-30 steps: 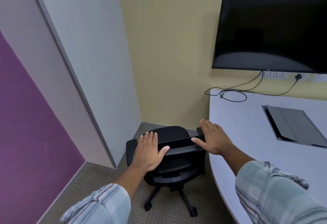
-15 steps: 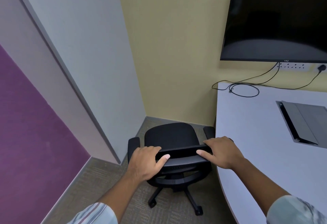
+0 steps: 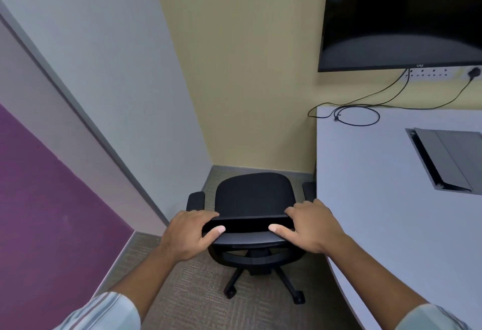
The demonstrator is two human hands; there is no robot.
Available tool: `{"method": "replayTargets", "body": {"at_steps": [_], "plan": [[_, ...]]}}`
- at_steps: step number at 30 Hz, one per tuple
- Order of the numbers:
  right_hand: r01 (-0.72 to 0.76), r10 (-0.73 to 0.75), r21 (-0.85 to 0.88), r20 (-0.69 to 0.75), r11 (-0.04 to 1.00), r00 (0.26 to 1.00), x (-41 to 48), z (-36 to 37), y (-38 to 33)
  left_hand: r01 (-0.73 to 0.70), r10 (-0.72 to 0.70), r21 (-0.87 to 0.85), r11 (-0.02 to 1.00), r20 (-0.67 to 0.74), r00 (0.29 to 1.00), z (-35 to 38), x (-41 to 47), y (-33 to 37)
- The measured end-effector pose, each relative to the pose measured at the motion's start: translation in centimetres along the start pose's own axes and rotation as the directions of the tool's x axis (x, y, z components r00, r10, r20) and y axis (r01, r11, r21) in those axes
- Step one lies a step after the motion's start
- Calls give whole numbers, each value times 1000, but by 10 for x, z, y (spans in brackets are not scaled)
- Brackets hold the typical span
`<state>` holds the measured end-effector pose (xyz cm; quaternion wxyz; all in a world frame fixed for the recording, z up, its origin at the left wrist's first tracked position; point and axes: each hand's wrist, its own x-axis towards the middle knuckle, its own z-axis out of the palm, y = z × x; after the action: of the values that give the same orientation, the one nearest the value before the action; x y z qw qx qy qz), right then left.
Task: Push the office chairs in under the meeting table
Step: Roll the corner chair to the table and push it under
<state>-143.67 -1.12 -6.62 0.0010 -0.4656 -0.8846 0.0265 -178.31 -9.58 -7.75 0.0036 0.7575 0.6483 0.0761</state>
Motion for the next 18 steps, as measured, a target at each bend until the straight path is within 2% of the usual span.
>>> {"method": "replayTargets", "body": {"at_steps": [9, 18], "plan": [[-129, 129, 28, 7, 991, 992, -10, 4, -56, -141, 141, -51, 989, -4, 990, -2, 8, -55], [-322, 322, 20, -3, 946, 947, 6, 9, -123, -276, 280, -110, 955, 28, 960, -10, 37, -121]]}}
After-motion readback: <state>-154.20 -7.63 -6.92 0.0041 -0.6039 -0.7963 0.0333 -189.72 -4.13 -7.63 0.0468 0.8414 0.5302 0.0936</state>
